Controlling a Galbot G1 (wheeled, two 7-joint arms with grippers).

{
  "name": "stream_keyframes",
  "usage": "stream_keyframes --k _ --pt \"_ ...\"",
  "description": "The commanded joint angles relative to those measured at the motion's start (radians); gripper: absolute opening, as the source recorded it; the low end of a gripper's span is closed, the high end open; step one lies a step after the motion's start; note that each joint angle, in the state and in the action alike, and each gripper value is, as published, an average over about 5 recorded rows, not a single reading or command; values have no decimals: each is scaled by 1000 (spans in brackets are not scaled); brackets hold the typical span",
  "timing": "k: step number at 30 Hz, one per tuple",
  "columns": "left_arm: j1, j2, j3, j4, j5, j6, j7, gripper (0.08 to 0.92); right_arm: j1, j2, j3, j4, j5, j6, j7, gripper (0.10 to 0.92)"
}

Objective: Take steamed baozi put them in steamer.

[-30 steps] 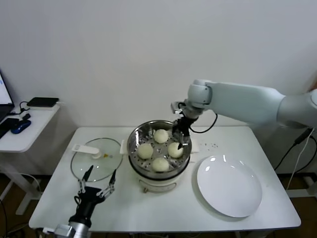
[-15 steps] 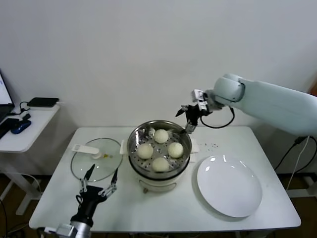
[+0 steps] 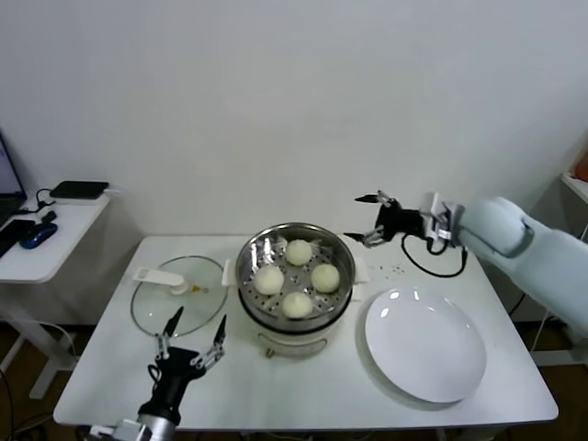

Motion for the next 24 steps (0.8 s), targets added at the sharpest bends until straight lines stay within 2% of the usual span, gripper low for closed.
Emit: stream_keyframes --k 1,13,24 --pt "10 -18 16 -4 29 -1 -3 823 -972 27 943 182 -81 106 226 823" --pt "2 -33 4 0 26 7 -8 823 -1267 381 1179 224 -177 290 282 823" --pt "-5 -30 -17 12 7 10 -9 823 -1375 575 1221 234 -195 358 277 823"
